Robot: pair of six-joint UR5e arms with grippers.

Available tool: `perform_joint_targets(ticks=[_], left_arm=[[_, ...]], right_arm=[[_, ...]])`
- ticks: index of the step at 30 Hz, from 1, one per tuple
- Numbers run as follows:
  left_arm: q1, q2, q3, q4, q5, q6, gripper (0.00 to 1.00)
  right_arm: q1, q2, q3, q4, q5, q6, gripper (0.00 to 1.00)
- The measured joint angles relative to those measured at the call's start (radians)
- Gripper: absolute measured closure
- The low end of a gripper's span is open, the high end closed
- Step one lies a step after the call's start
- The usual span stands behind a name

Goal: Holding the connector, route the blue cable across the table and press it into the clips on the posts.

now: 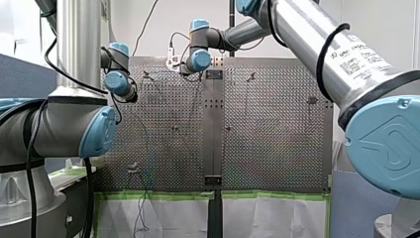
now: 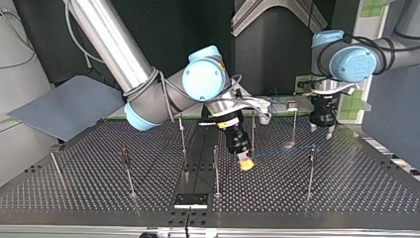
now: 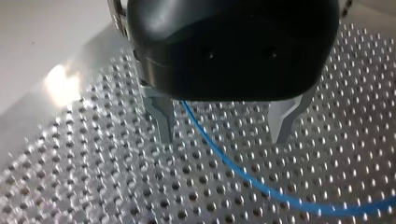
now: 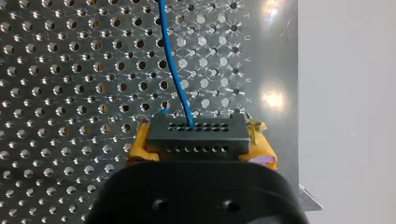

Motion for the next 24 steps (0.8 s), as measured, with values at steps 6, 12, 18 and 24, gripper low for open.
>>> perform_joint_targets(ticks=[6,12,18,24], left_arm=[[-0.001,0.061,-0.019,-0.025,0.017,0.002,0.00],[-0.004,0.120,-0.022,-0.073,0.024,0.044,0.00],[-0.017,0.178,-0.022,-0.094,0.027,0.101,0.00],[-0.043,0.237,-0.022,-0.093,0.066,0.160,0.00]], right_arm=[[-0.001,0.003,0.003,0.007,0.002,0.004,1.00],[-0.004,0.010,0.008,0.016,0.014,0.014,1.00],[-0.007,0.012,0.009,0.024,0.018,0.026,1.00],[-0.012,0.013,0.009,0.029,0.018,0.029,1.00]])
